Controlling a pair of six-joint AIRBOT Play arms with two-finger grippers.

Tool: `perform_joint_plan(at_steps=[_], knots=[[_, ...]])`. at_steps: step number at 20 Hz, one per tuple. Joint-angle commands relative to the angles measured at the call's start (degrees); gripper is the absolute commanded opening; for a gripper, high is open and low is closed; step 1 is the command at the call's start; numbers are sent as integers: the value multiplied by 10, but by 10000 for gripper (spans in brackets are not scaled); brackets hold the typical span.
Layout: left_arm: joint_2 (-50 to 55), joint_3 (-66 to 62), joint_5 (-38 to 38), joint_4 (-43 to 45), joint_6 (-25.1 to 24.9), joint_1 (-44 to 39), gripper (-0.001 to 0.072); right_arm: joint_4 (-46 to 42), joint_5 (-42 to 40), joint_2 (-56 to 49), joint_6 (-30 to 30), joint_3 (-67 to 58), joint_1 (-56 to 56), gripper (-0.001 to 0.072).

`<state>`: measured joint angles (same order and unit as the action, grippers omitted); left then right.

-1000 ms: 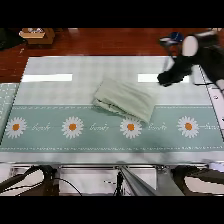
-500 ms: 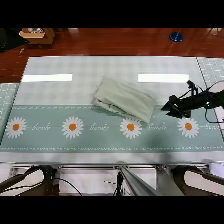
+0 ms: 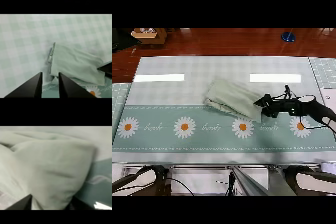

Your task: Fold the shirts.

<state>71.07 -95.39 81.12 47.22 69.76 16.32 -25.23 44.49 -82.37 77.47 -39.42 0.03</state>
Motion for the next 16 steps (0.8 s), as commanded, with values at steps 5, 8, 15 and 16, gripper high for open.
perform_joint_plan(at_steps=[5, 8, 15, 16], knots=[[0, 0, 2, 13, 0, 1, 282, 110, 44, 33, -122, -36, -7, 29], [2, 0, 2, 13, 0, 1, 282, 88, 119, 143, -108, -100, -94, 29], [26, 0, 2, 17, 0, 1, 281, -163, 304, 306, 95, -324, -339, 28], [26, 0, 1, 17, 0, 1, 281, -185, 351, 308, 97, -349, -378, 29]])
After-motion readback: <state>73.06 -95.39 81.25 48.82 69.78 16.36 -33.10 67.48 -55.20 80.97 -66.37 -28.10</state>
